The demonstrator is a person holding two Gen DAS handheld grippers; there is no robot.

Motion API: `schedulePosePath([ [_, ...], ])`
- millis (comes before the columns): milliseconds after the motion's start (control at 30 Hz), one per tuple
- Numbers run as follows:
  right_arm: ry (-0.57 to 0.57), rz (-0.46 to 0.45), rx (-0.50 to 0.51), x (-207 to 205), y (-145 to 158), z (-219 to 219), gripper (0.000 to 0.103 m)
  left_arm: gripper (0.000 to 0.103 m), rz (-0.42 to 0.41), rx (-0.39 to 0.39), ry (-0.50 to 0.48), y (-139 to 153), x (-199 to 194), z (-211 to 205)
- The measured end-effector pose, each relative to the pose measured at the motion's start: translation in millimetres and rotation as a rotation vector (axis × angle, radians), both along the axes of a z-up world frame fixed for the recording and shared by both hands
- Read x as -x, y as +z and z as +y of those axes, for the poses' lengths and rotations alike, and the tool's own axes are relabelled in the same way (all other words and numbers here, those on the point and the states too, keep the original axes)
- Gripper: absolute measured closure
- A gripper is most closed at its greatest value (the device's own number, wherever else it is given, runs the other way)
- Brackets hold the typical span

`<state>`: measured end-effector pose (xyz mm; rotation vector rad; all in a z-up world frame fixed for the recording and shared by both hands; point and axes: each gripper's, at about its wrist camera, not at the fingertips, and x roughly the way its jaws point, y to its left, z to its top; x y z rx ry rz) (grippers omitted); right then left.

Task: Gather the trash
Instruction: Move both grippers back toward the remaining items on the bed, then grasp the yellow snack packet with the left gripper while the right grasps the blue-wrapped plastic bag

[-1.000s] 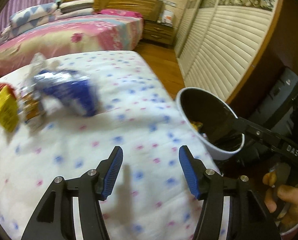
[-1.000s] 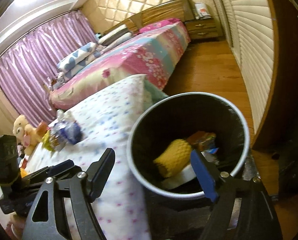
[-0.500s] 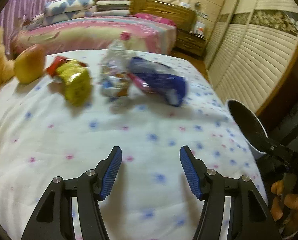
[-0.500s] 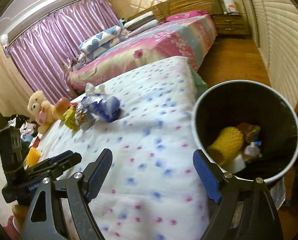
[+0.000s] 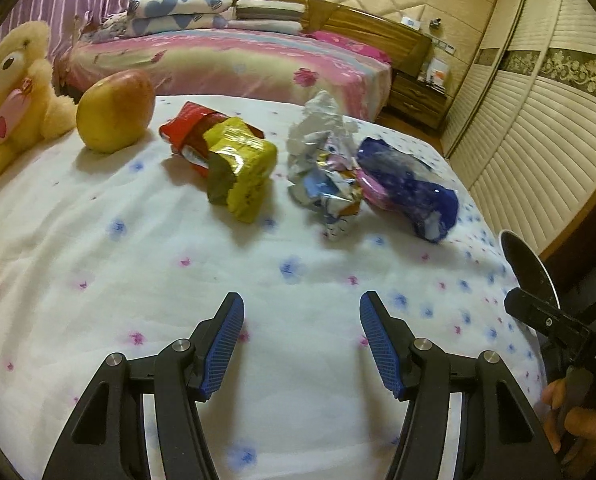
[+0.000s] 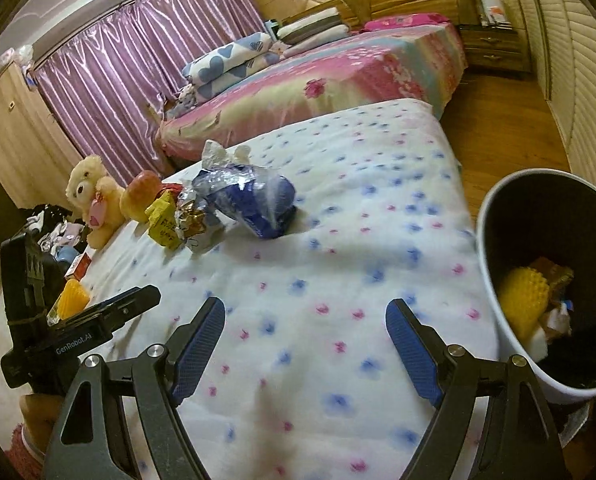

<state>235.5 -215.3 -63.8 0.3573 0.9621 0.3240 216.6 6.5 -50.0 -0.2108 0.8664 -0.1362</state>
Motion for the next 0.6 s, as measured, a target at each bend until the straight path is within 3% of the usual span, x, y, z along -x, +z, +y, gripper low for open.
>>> schedulePosePath([
  [600,0.082,-0.027,0.031,-50.1,-5.9,41.5,0.019,0.043,0.003,-0.013,0.057,-8.7,-59.0,20.8],
])
